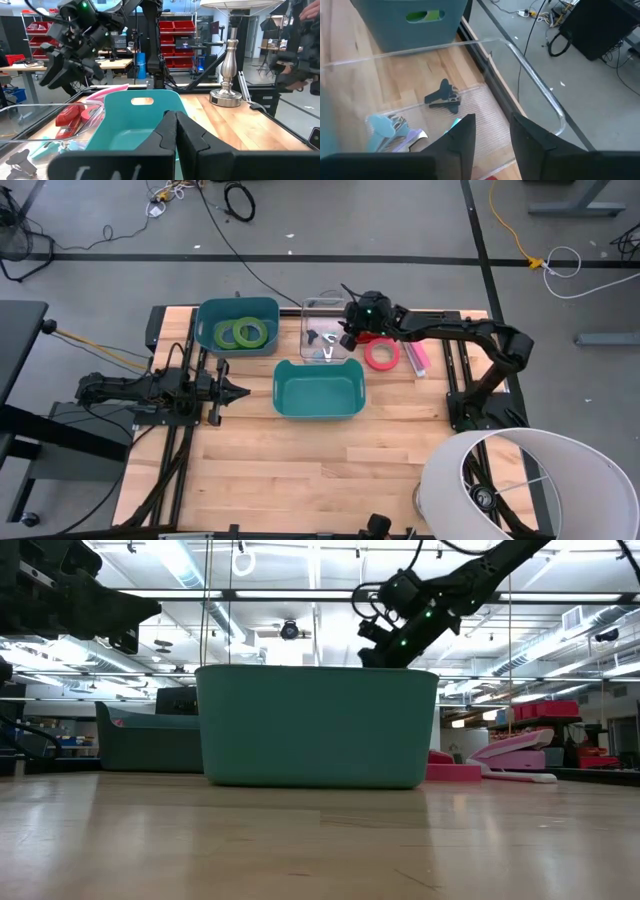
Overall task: Pick and place Stapler, Stapler remover, tape
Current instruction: Put the pink tape into the blue bin
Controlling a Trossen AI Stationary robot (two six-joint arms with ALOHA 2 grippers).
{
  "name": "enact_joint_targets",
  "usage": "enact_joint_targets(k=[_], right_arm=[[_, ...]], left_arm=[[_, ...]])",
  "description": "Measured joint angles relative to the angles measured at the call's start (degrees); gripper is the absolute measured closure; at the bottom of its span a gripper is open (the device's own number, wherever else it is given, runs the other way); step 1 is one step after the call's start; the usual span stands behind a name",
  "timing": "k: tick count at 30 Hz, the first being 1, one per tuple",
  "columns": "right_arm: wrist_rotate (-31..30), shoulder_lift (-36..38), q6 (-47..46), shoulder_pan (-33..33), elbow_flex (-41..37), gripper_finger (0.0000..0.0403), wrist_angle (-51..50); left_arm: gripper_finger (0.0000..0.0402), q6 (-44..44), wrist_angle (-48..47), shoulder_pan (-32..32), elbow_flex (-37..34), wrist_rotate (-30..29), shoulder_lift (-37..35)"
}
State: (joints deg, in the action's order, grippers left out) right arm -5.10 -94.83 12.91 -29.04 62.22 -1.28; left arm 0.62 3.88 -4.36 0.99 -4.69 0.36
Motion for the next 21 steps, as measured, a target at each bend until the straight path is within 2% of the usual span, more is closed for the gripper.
enact_joint_targets(k=[11,21], right_arm=[[0.0,7.5,0.0,0.0,0.0,0.0243,-15.3],[0.0,9.0,-0.2,0.7,0.0,0.0216,-22.6]], left_arm=[[0.0399,0.0,0.0,0.0,0.0,0.0,0.0],[0.0399,0.0,0.0,0.0,0.0,0.0,0.0]])
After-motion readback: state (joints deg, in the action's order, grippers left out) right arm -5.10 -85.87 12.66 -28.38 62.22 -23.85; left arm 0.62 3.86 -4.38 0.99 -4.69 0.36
